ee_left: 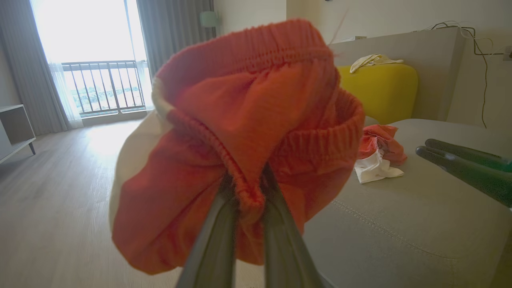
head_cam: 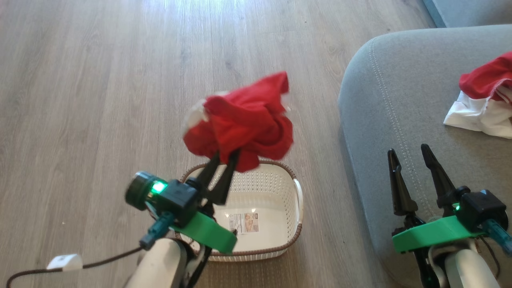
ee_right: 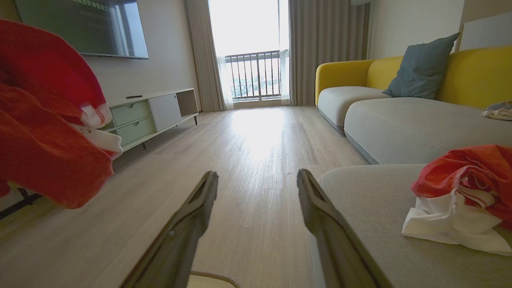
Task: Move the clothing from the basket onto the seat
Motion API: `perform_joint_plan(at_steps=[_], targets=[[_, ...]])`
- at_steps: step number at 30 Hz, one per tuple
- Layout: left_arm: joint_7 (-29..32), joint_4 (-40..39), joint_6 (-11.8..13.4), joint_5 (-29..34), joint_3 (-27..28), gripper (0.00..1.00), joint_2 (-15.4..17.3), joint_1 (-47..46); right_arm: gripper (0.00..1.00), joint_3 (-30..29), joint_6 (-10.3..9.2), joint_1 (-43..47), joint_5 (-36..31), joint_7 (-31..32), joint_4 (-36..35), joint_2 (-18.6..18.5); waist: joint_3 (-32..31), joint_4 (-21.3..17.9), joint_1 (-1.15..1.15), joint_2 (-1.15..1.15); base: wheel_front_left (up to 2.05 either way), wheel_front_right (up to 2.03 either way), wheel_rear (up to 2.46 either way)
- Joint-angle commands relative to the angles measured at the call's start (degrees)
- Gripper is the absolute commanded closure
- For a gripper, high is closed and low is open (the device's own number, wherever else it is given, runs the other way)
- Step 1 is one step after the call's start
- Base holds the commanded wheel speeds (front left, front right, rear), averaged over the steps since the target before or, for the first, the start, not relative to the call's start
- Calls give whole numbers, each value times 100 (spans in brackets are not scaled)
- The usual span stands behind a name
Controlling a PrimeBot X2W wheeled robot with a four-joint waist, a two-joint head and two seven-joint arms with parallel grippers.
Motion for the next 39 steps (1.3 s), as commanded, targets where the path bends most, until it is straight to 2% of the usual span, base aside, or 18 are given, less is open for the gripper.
perform_joint_plan(at_steps=[1,9,20,26,29,34,39], targets=[[-34,-159,-51,55,41,100,32,-147,0,106,-1,-111,22,-37,-208,-59,-1,14,1,0,0,0,0],[-34,-203,55,-41,-85,100,32,-107,0,102,-1,-111,29,-37,-197,-77,-12,36,1,0,0,0,0],[-34,-210,73,21,-109,100,32,-166,0,192,-1,-121,110,-37,-192,-147,20,-6,1,0,0,0,0],[-34,-207,54,51,-52,100,32,-197,0,767,-1,-134,106,-37,-506,-528,75,-49,1,0,0,0,0],[-34,-197,39,77,-17,100,31,-225,0,1130,-1,-172,70,-37,-741,-831,114,-68,1,0,0,0,0],[-34,-149,-11,79,-1,100,31,-248,0,2049,-1,-313,-89,-37,-1028,-1427,139,-74,1,0,0,0,0],[-34,-82,-110,83,-181,100,31,-219,0,2461,-1,-529,-324,-37,-1088,-1657,111,-42,1,0,0,0,0]])
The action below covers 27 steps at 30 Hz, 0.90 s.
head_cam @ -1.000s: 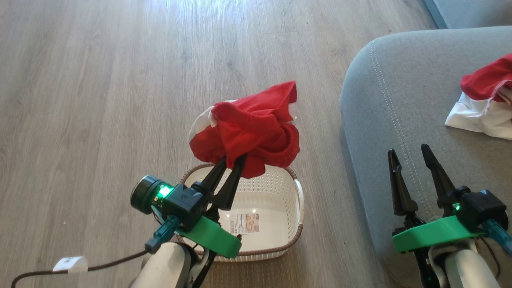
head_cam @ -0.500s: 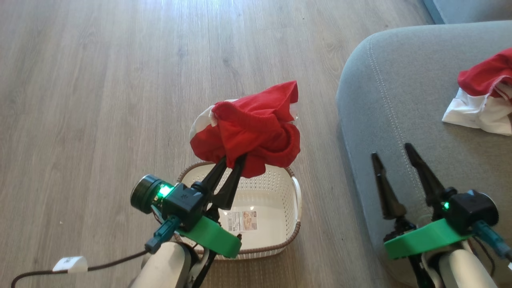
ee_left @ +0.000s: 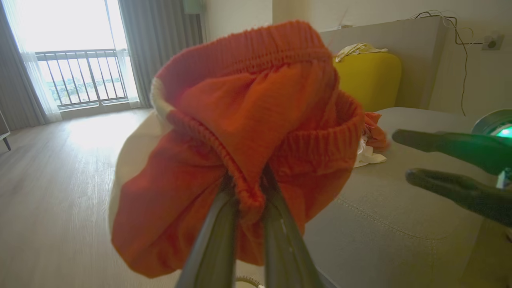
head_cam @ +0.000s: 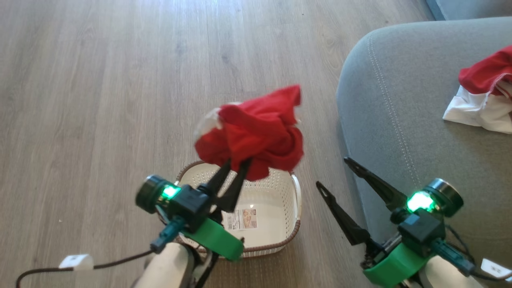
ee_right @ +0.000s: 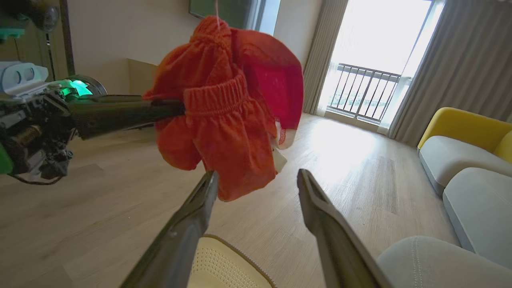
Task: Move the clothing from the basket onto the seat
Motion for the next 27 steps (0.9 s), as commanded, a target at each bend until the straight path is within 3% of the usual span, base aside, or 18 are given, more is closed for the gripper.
perform_joint_plan(at_steps=[1,18,27], targets=[[-31,-194,-22,28,94,100,17,-275,0,88,-1,-199,-48,-37,-179,-102,-18,20,0,0,0,0,0],[-32,175,-287,288,-878,100,28,-195,0,730,-1,-748,-496,-37,347,-329,-97,261,0,0,0,0,0],[-32,252,-337,217,-1076,100,39,-269,0,807,-1,-897,-594,-37,560,-177,-79,342,0,0,0,0,0]])
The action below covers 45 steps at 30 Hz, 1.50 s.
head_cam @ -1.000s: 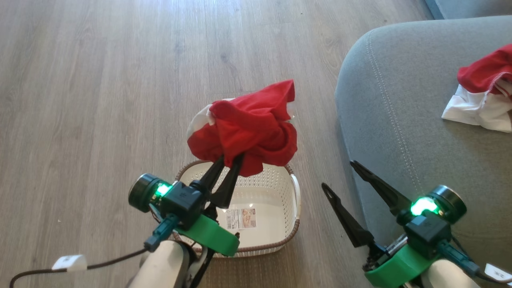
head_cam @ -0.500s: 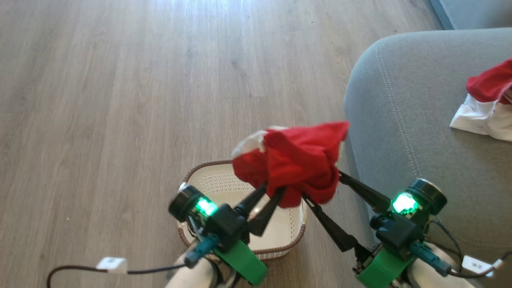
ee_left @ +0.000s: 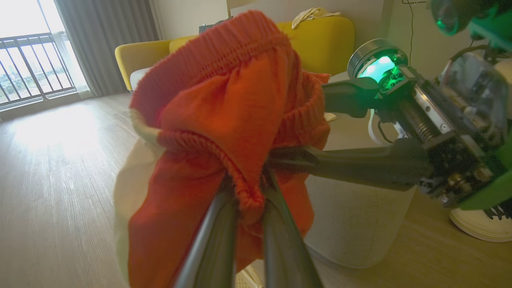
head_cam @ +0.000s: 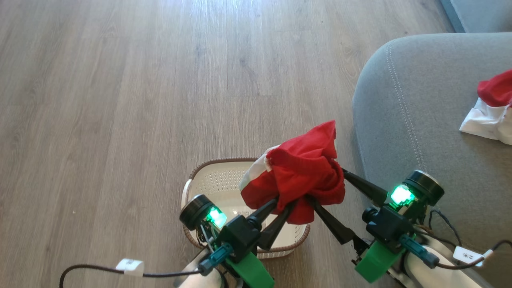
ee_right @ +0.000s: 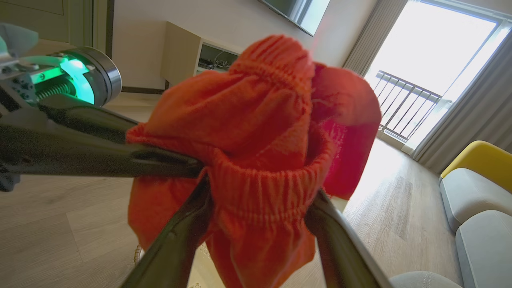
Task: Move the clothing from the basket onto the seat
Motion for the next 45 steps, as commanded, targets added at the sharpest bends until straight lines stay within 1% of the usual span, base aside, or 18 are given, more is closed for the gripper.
perform_joint_plan(at_steps=[1,2,3,4,5,13,18,19,20,21,22,23,31,37,39,45], targets=[[-32,-191,-41,-44,73,100,-29,-282,0,61,-1,-187,-43,-37,-128,52,-2,17,0,0,0,0,0],[-32,-197,-44,-59,65,100,-29,-287,0,75,-1,-184,-41,-37,-97,69,-4,29,0,0,0,0,0],[-32,-201,-46,-71,59,100,-30,-291,23,99,-1,-179,-26,-37,-60,82,-9,40,0,0,0,0,0],[-32,-206,-47,-81,53,100,-30,-292,84,120,-1,-173,5,-37,-10,94,-15,49,0,0,0,0,0],[-32,-214,-48,-87,48,100,-31,-290,100,137,-1,-178,19,-37,17,106,-19,56,0,0,0,0,0],[-32,-287,-54,-104,33,100,-34,-246,100,209,-1,-190,116,-37,68,165,-29,75,0,0,0,0,0],[-32,-301,-56,-99,103,100,-37,-197,100,50,-1,-132,191,-37,70,258,-45,64,0,0,0,0,0],[-32,-316,-55,-77,126,90,-38,-191,100,-23,-1,-116,198,-37,72,285,-47,57,0,0,0,0,0],[-32,-323,-51,-46,144,66,-38,-186,100,-111,-1,-97,202,-37,73,312,-50,52,0,0,0,0,0],[-32,-327,-38,-11,163,51,-39,-181,100,-210,-1,-76,199,-37,69,338,-54,48,0,0,0,0,0],[-32,-336,-11,9,193,5,-40,-172,100,-320,-1,-51,195,-37,58,367,-58,43,0,0,0,0,0],[-32,-338,18,17,227,0,-40,-159,100,-434,-1,-25,189,-37,45,397,-61,36,0,0,0,0,0],[-32,-218,220,13,644,0,-44,-135,100,-1348,-1,189,167,-37,-60,621,-63,-42,0,0,0,0,0],[-32,-29,213,89,879,0,-3,-96,100,-1890,-1,320,94,-37,-124,734,-62,-97,0,0,0,0,0],[-32,4,210,107,901,0,6,-87,100,-1975,-1,340,89,-37,-137,758,-64,-104,0,0,0,0,0],[-32,219,233,264,967,0,65,-4,100,-2527,-1,448,71,-37,-249,956,-70,-136,0,0,0,0,0]])
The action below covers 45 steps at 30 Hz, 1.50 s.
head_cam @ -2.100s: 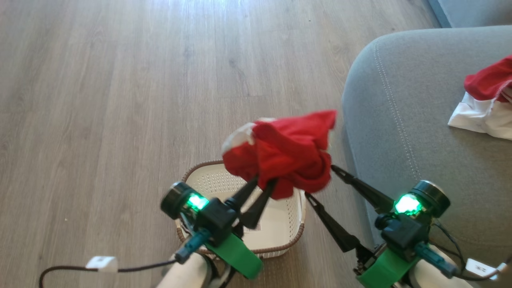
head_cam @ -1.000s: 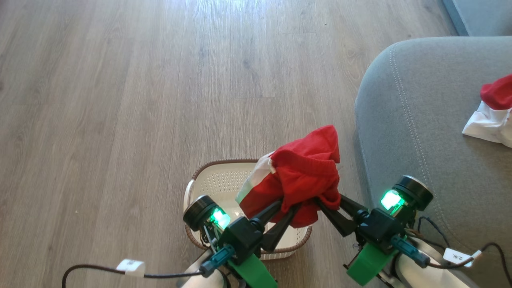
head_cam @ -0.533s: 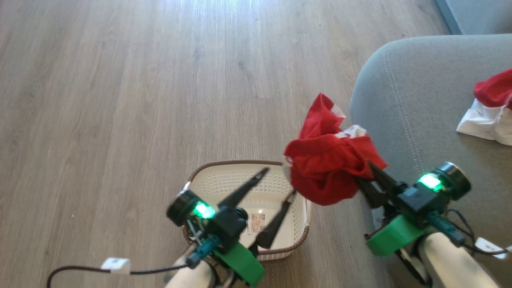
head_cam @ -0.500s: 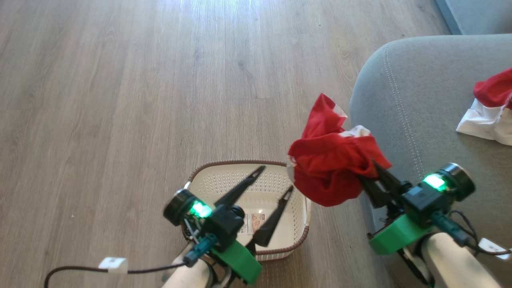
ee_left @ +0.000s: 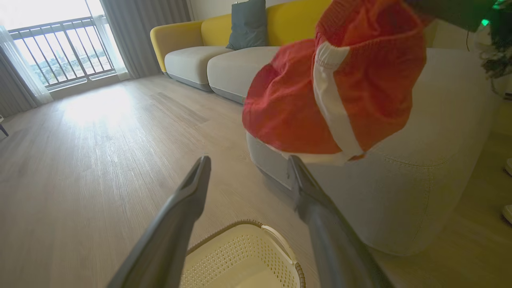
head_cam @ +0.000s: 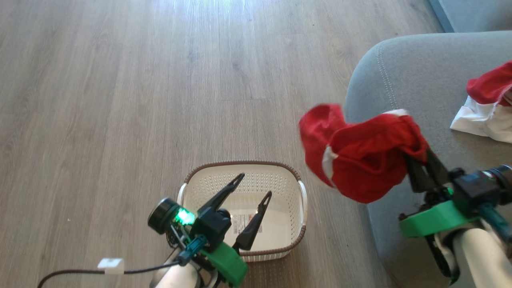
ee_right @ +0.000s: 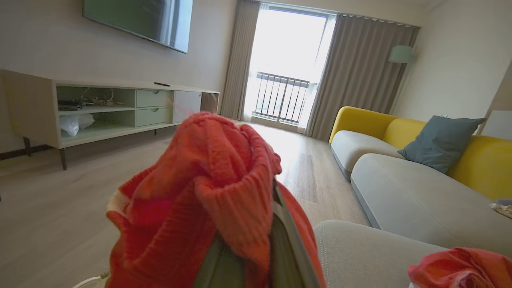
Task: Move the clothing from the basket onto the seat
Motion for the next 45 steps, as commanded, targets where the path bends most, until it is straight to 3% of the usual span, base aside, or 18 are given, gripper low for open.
perform_joint_plan(at_steps=[1,14,29,35,45], targets=[[-32,-140,38,2,204,0,16,-93,100,3,-1,-88,-11,-37,-241,3,0,0,0,0,0,0,0],[-32,268,36,44,278,0,65,109,100,-909,-1,110,-28,-37,-281,380,-10,-35,0,0,0,0,0],[-32,485,5,-22,421,0,35,192,100,-1215,-1,154,-164,-37,-52,542,13,-123,0,0,0,0,0],[-32,456,-5,-13,458,0,22,173,100,-1265,-1,58,-189,-37,-103,545,82,-389,0,0,0,0,0],[-32,410,-36,43,468,0,11,49,100,-1433,-1,-45,-200,-37,-208,533,310,-1289,0,0,0,0,0]])
